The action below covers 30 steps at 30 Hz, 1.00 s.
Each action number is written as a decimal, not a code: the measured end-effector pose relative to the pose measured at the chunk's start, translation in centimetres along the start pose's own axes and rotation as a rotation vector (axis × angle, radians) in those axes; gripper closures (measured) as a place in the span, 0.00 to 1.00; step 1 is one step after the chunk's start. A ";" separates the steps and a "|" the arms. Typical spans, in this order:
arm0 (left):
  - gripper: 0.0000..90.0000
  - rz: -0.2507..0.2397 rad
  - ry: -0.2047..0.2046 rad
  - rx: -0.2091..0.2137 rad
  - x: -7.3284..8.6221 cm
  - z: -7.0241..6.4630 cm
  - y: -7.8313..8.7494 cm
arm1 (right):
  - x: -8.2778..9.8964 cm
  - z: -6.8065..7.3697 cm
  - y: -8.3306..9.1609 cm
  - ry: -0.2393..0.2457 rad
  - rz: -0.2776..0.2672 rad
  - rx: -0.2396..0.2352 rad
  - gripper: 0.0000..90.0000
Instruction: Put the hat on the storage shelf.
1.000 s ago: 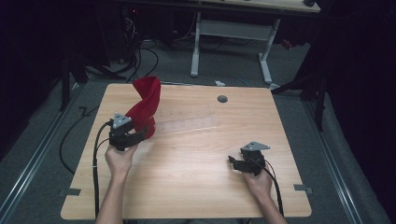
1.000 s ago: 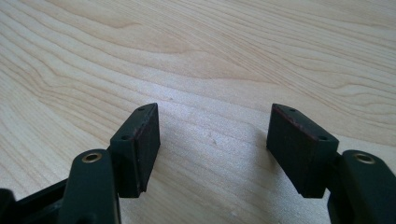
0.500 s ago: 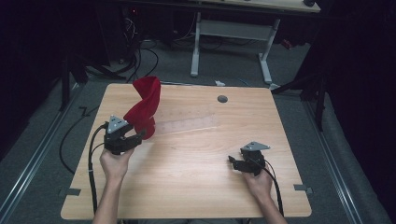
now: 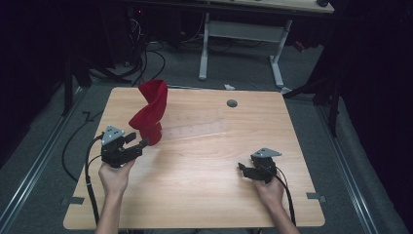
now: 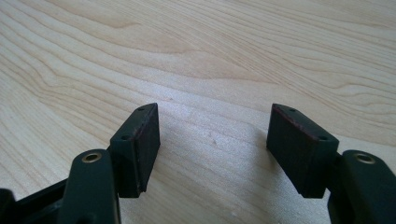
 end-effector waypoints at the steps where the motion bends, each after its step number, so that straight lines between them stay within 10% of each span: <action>1: 0.48 -0.003 -0.001 0.004 0.0 -0.1 0.2 | 0.0 0.0 0.0 -0.002 0.001 0.000 0.39; 30: 0.53 0.038 -0.040 0.084 2.9 -2.4 3.1 | 0.0 0.0 0.0 -0.002 0.001 0.000 0.39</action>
Point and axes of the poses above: each handheld gripper's, and its own axes: y roughly backward along the jaws, x roughly out of its underside, z roughly to its left, the point moved 3 cm from there along -y, roughly forward along the jaws, and after that the axes turned 14 degrees about -y, right-handed, at the moved point
